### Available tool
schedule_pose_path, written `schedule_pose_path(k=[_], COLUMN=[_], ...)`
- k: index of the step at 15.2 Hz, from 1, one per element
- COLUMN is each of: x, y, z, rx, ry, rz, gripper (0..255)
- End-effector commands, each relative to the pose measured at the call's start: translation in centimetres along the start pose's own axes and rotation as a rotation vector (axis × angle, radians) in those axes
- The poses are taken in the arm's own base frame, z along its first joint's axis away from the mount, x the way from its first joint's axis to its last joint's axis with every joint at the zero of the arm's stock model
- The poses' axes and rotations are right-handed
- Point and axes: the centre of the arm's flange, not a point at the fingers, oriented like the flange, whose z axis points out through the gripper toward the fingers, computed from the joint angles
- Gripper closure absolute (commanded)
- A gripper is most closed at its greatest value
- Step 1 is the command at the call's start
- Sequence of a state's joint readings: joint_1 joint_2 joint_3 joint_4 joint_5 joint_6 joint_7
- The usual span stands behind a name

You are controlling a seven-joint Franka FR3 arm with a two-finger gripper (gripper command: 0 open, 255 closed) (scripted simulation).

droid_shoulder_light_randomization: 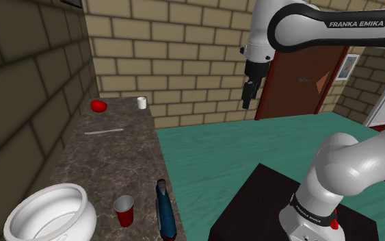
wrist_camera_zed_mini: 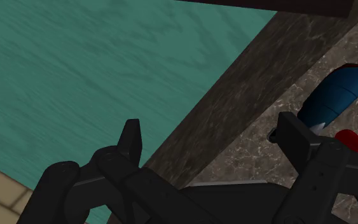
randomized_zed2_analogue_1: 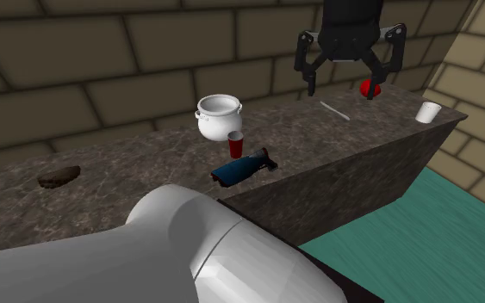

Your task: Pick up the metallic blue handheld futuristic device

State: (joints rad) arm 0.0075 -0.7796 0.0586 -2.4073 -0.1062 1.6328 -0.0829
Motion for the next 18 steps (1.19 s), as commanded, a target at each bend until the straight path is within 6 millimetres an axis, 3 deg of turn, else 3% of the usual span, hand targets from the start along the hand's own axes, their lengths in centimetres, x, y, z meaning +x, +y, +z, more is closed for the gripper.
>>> schedule_pose_path(k=[1, 18], x=[0.0, 7.1], y=[0.0, -15.2], z=[0.0, 14.9], rx=[0.000, -0.002], ry=[0.000, -0.002], rz=[0.000, 0.279], gripper=[0, 0])
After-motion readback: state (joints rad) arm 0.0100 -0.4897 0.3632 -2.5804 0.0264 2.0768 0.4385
